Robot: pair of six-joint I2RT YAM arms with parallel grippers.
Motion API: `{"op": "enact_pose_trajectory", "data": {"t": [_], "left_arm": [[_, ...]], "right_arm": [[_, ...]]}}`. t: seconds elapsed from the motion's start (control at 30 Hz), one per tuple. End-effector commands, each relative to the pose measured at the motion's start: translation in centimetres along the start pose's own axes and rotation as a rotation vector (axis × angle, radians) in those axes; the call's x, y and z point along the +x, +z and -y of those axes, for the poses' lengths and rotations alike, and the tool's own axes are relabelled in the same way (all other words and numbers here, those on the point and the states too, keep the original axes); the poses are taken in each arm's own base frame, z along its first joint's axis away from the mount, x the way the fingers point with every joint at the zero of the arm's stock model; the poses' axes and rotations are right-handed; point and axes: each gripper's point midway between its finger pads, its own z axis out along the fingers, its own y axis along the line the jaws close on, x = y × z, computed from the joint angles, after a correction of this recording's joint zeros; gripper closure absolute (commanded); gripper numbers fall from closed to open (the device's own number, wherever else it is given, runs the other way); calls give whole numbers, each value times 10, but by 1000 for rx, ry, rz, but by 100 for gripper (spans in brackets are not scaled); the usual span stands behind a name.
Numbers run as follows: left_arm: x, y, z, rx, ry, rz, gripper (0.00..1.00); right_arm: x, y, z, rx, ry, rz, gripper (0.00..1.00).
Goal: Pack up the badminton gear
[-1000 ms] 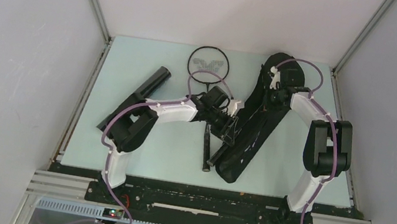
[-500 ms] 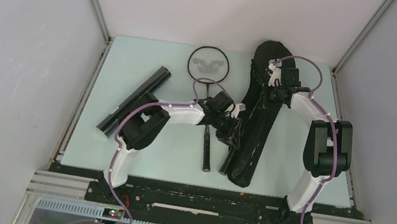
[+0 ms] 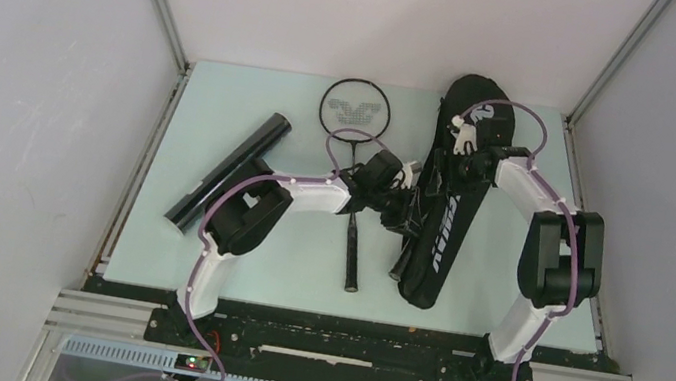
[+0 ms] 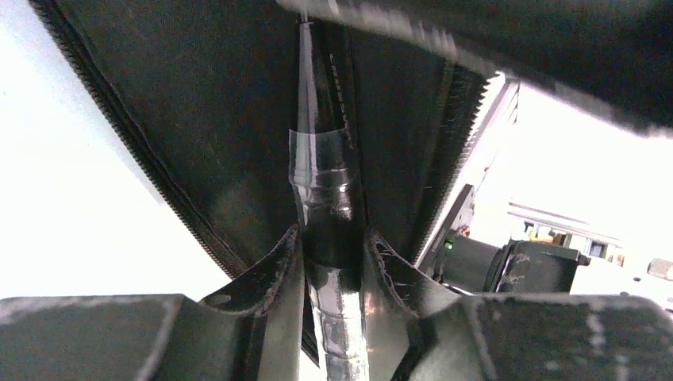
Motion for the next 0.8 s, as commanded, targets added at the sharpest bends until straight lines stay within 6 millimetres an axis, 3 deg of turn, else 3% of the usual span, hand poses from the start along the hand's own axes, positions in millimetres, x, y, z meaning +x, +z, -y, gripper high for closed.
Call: {"op": "enact_pose_trajectory", "data": {"t": [0.0,0.2,0.37,0.57,0.77], "left_arm": [[-59,-6,54,102,104,181,100],[-70,0,56,97,106,196,100],[-68,5,50,87,105,193,100],[-60,7,43,74,105,187,100],[-54,8,35,57,121,181,100]], "right_arm": [[15,-36,-21,-11,-46,-15,30],[46,-40,-25,17,-68,-73,33],[58,-32,-15,51,-54,-103,41],[59,-31,1,100,-37,-107,47],[52,-37,17,126,-8,-75,69]]}}
